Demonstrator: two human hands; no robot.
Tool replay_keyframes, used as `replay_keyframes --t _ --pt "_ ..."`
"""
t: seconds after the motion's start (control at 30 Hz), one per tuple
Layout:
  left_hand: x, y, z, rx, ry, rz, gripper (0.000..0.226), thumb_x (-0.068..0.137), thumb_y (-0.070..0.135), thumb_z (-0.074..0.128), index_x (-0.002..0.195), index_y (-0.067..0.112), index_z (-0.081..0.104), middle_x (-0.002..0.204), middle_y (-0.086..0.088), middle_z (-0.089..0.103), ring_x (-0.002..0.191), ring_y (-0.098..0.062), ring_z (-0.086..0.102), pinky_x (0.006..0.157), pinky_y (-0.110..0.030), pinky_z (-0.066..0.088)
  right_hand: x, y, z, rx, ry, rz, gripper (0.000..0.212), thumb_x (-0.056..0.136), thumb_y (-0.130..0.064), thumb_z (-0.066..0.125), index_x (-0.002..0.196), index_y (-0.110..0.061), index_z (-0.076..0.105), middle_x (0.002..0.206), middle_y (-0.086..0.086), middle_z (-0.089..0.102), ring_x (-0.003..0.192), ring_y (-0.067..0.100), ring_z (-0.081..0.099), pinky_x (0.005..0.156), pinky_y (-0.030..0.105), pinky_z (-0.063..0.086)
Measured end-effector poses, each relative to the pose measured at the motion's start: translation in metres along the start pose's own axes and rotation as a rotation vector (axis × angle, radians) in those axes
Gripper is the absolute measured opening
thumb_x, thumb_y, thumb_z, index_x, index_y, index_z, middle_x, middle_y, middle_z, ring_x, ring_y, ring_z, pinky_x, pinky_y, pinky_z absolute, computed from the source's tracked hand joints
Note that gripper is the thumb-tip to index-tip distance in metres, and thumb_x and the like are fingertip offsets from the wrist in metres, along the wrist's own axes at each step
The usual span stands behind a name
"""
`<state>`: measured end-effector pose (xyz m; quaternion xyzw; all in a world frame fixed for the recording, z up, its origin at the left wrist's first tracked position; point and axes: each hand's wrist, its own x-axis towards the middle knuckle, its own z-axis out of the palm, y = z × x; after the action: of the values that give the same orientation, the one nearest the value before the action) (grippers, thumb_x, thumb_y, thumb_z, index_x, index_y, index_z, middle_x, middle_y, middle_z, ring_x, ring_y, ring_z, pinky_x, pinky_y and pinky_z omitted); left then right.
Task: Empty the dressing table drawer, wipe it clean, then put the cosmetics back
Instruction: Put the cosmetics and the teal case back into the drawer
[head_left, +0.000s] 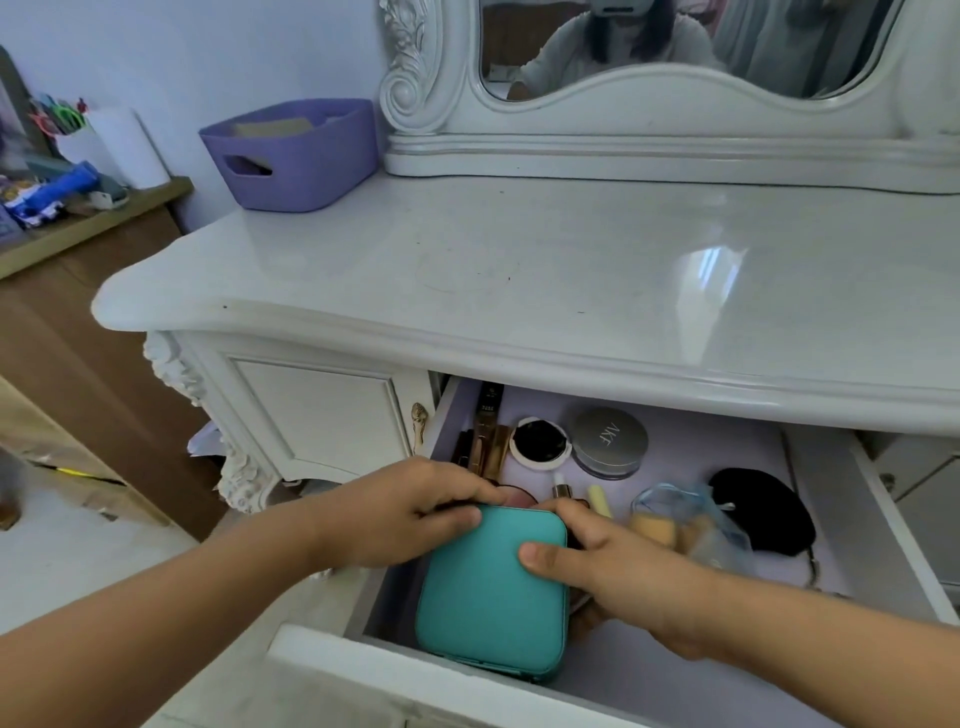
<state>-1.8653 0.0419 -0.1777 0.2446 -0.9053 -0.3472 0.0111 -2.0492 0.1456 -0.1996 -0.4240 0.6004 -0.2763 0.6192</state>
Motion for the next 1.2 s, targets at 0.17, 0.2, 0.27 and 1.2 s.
replay_keyframes --t 0.17,0.2,0.27,1.2 --pt "0.007 -0.005 0.008 0.124 0.018 0.008 0.032 0.090 0.032 0.043 0.115 0.027 0.062 0.104 0.010 0.064 0.093 0.000 0.056 0.082 -0.017 0.044 -0.004 0.004 -0.001 -0.352 0.078 -0.085 0.027 0.092 -0.042 0.048 0.115 -0.028 0.050 0.094 0.005 0.062 0.072 0.015 0.058 0.061 0.029 0.048" --pt "0.009 -0.006 0.010 0.158 0.004 0.009 0.031 0.089 0.033 0.043 0.112 0.025 0.063 0.104 0.008 0.065 0.091 -0.001 0.056 0.081 -0.019 0.044 -0.005 0.005 -0.002 -0.415 0.083 -0.095 0.027 0.092 -0.040 0.048 0.115 -0.025 0.051 0.093 0.004 0.061 0.072 0.013 0.057 0.060 0.026 0.047" --pt "0.012 -0.006 0.012 0.214 -0.016 0.006 0.027 0.089 0.033 0.045 0.107 0.023 0.063 0.100 0.008 0.066 0.085 -0.002 0.055 0.078 -0.022 0.044 -0.004 0.006 -0.002 -0.444 0.085 -0.106 0.025 0.093 -0.034 0.049 0.115 -0.022 0.052 0.090 0.001 0.060 0.071 0.011 0.057 0.058 0.022 0.046" --pt "0.040 -0.004 0.029 -0.025 -0.113 0.012 0.056 0.082 0.033 0.068 0.132 0.025 0.045 0.132 0.006 0.044 0.121 -0.001 0.040 0.105 -0.023 0.035 0.011 0.026 0.010 -0.242 0.146 -0.157 0.060 0.062 -0.037 0.064 0.119 -0.028 0.048 0.123 -0.005 0.051 0.115 0.010 0.050 0.100 0.034 0.045"
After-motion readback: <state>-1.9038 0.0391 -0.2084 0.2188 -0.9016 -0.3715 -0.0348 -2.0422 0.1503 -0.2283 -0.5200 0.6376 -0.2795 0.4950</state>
